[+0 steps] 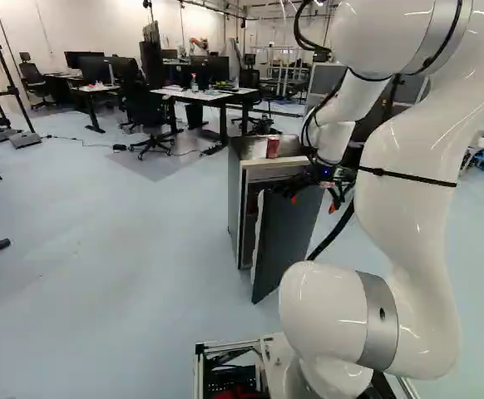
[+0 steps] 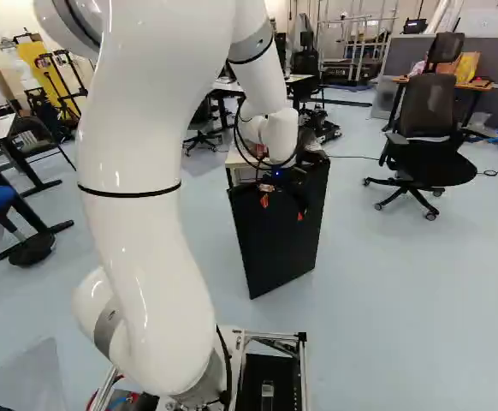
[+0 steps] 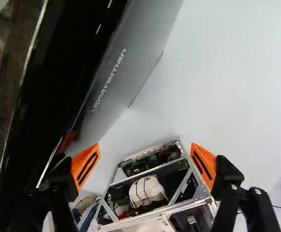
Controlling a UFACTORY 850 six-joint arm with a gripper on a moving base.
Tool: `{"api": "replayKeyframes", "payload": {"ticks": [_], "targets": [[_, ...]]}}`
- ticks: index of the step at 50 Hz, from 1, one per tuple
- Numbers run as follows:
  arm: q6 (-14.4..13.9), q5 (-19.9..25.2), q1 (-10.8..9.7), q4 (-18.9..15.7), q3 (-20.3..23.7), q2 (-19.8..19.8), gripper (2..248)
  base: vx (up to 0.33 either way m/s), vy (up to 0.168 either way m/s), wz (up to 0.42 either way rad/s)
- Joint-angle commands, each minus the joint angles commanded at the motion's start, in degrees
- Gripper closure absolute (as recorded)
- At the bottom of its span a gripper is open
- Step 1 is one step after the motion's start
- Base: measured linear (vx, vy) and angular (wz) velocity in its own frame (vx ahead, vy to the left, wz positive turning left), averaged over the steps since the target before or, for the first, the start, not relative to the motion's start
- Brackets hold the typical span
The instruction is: Grab a drink from the fridge
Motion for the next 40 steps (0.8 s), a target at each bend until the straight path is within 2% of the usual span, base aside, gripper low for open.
{"api": "replayKeyframes", "payload": {"ticks": [40], "targets": [[0.0, 7.86, 4.99, -4.45, -0.86, -0.61, 3, 0.0, 0.0, 0.0]]}}
